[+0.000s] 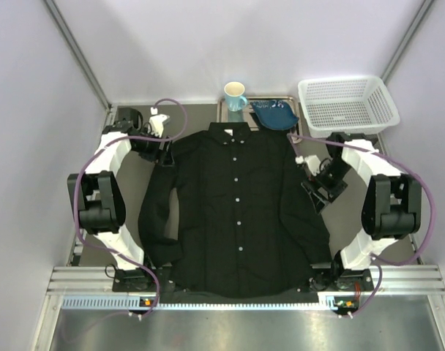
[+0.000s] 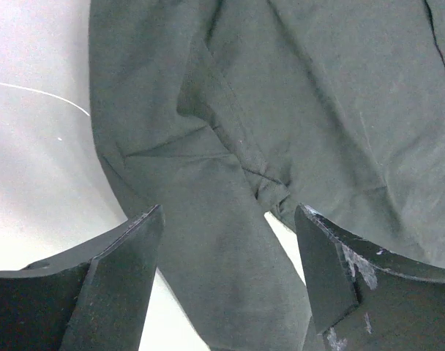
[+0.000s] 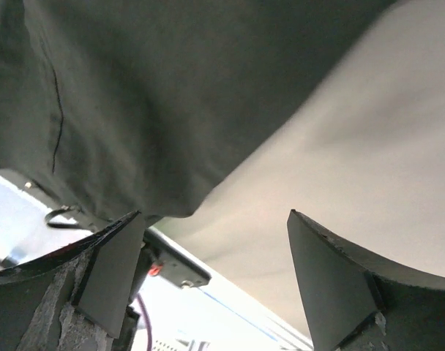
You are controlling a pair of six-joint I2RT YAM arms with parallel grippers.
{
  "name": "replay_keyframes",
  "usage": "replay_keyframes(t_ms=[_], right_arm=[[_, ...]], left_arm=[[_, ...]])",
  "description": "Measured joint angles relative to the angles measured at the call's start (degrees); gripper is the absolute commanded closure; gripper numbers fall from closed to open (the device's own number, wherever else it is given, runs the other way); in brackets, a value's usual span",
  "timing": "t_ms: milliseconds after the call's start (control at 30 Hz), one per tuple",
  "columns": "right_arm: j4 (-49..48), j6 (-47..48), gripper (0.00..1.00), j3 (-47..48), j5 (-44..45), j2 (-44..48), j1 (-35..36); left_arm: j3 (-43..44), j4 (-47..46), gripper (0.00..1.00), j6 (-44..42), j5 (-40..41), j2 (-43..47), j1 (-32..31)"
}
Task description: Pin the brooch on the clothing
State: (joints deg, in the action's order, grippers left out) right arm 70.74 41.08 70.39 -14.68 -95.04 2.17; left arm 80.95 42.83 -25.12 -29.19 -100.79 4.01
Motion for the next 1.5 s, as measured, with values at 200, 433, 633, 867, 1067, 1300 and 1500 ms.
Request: replay_keyframes(t_ms=[200, 433, 633, 867, 1067, 1300, 1500], right_arm=[[0.6, -1.2, 0.28, -4.5, -0.3, -3.2, 0.4], [-2.5, -2.9, 0.41, -9.7, -0.8, -6.7, 0.4], [-4.0, -4.3, 1.00, -11.9, -1.3, -7.9, 0.4], [-2.4, -4.4, 1.00, -10.4, 1.8, -4.9, -1.7], [0.4, 0.7, 1.00, 1.6, 11.0, -3.7, -10.3], [0.1, 4.8, 1.00, 13.0, 20.2, -13.1, -17.0], [0.1, 7.0, 1.00, 13.3, 25.0, -17.8, -20.0]], left_arm=[[-0.8, -0.5, 0.23, 0.3, -1.4, -0.1, 0.0], [-0.8, -1.0, 0.23, 0.2, -1.4, -0.1, 0.1], [-1.4, -1.4, 0.23, -0.5, -1.2, 0.0, 0.1], [-2.2, -2.3, 0.23, -0.9, -1.0, 0.0, 0.1], [-2.4, -2.5, 0.23, -1.9, -0.8, 0.0, 0.1], [-2.5, -2.2, 0.24, -2.8, 1.2, 0.0, 0.1], [-4.3, -1.7, 0.24, -3.6, 3.5, 1.0, 0.1]])
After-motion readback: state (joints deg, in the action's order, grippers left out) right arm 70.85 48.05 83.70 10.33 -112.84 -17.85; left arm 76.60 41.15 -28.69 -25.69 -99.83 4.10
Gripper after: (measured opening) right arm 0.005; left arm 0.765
